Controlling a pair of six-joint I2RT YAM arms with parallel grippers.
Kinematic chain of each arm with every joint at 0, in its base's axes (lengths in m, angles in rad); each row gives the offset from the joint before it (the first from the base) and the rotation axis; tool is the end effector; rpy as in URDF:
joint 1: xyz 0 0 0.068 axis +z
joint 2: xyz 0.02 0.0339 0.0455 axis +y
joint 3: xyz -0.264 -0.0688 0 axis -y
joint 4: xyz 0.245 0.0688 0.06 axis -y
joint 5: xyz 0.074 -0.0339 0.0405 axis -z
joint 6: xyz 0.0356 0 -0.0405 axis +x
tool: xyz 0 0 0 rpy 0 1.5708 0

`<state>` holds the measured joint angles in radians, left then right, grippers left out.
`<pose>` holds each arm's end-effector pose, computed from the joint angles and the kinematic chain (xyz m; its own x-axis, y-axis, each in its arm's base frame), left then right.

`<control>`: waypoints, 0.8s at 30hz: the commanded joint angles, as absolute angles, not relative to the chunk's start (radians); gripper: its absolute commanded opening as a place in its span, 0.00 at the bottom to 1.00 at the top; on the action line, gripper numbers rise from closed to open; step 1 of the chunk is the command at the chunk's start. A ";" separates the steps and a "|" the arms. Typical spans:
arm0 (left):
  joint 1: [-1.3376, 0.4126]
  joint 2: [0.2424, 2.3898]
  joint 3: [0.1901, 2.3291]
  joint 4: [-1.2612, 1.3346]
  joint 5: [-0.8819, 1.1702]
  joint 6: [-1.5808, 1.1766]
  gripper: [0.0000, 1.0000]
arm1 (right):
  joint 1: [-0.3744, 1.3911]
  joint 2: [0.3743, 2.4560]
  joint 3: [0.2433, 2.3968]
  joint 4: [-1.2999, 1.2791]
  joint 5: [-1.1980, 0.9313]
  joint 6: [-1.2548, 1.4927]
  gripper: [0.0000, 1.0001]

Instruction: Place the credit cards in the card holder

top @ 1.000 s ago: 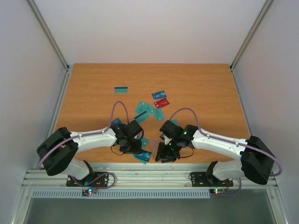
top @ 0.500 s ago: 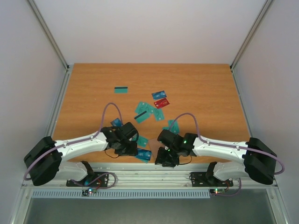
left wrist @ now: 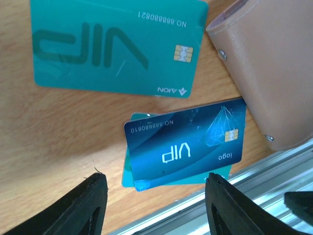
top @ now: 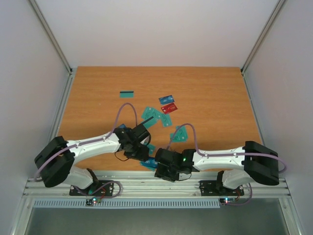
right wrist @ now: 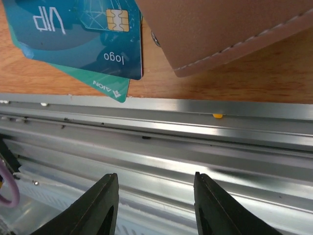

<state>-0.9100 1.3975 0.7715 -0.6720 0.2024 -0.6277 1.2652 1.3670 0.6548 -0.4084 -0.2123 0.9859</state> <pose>0.1401 -0.1919 0.1738 -0.9521 0.2874 -0.1044 0.3058 0.8985 -0.3149 0.0646 0.2298 0.1594 -0.9498 -0.3018 -0.0821 -0.3041 0.8300 0.4676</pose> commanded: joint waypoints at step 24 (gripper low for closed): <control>-0.900 1.689 0.943 -0.738 0.207 -0.385 0.49 | 1.331 1.446 0.579 -0.137 -0.028 1.147 0.46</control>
